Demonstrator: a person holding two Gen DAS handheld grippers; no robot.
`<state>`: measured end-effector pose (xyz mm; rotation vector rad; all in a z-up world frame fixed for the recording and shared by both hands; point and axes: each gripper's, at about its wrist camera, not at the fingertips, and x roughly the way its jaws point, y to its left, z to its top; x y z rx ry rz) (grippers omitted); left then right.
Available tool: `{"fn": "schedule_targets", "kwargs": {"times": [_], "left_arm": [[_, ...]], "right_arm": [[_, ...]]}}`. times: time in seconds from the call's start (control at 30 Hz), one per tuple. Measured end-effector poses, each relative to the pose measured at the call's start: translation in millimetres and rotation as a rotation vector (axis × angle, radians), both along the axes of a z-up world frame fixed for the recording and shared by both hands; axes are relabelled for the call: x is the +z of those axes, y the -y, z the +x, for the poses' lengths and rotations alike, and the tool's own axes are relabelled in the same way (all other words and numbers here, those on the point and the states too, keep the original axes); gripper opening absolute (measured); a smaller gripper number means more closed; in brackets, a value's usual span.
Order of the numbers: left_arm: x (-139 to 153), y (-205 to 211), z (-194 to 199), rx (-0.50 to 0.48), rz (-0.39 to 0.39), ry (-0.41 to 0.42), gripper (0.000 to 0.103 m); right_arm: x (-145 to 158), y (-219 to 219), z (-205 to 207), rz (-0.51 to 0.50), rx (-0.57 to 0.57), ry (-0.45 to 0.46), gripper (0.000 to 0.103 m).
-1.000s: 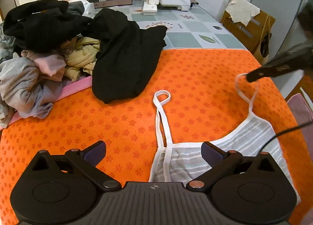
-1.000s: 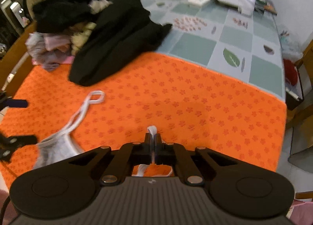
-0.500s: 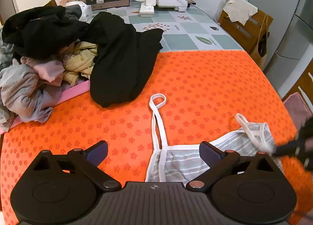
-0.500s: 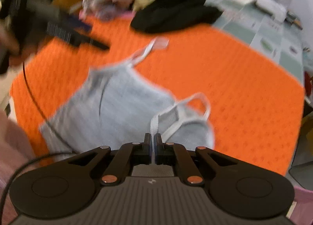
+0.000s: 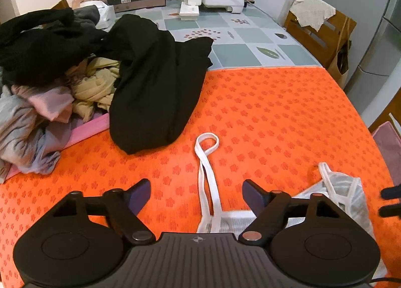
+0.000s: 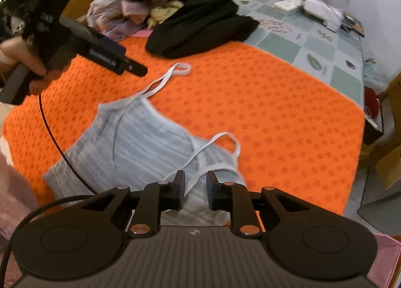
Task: Fold clothes
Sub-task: 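Fold the straps over the camisole body with both grippers and release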
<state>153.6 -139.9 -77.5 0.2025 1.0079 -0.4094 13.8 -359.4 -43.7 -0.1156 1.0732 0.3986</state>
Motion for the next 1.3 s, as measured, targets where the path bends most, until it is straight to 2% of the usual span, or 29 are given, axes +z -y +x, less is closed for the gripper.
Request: {"fn": "schedule_targets", "kwargs": {"times": [0.17,0.43,0.6,0.73,0.83,1.0,1.1,1.17,1.3], "left_arm": [[-14.5,15.2,26.4,-0.046,0.019,-0.008,0.062],[-43.4,39.1,62.7,-0.102,0.061,-0.050,0.055],[-55.1,45.8,73.4,-0.122,0.069,-0.060,0.031],[-56.6,46.7,72.9,-0.129,0.047,-0.053,0.007],[-52.2,43.4,68.0,-0.091,0.047,-0.017,0.006],[-19.0,25.1,44.4,-0.042,-0.036,0.065,0.006],[8.0,15.5,15.2,-0.077,-0.090,0.118,0.006],[21.4,8.6,-7.3,-0.115,-0.135,0.121,0.006],[29.6,2.9,-53.7,-0.195,-0.137,0.108,0.006]], "right_arm": [[1.5,16.8,6.1,0.018,-0.076,-0.017,0.024],[-16.0,32.7,2.5,0.046,-0.175,-0.070,0.024],[-20.0,36.3,1.8,0.056,-0.207,-0.083,0.024],[-23.2,37.7,1.2,0.056,-0.217,-0.094,0.024],[-24.2,37.9,0.8,0.049,-0.216,-0.099,0.024],[-20.5,39.2,-2.5,0.053,-0.208,-0.081,0.024],[-18.9,37.6,-7.4,0.053,-0.201,-0.072,0.024],[-18.3,35.7,-11.7,0.053,-0.195,-0.067,0.024],[-18.9,30.9,-21.5,0.052,-0.179,-0.062,0.024]]}}
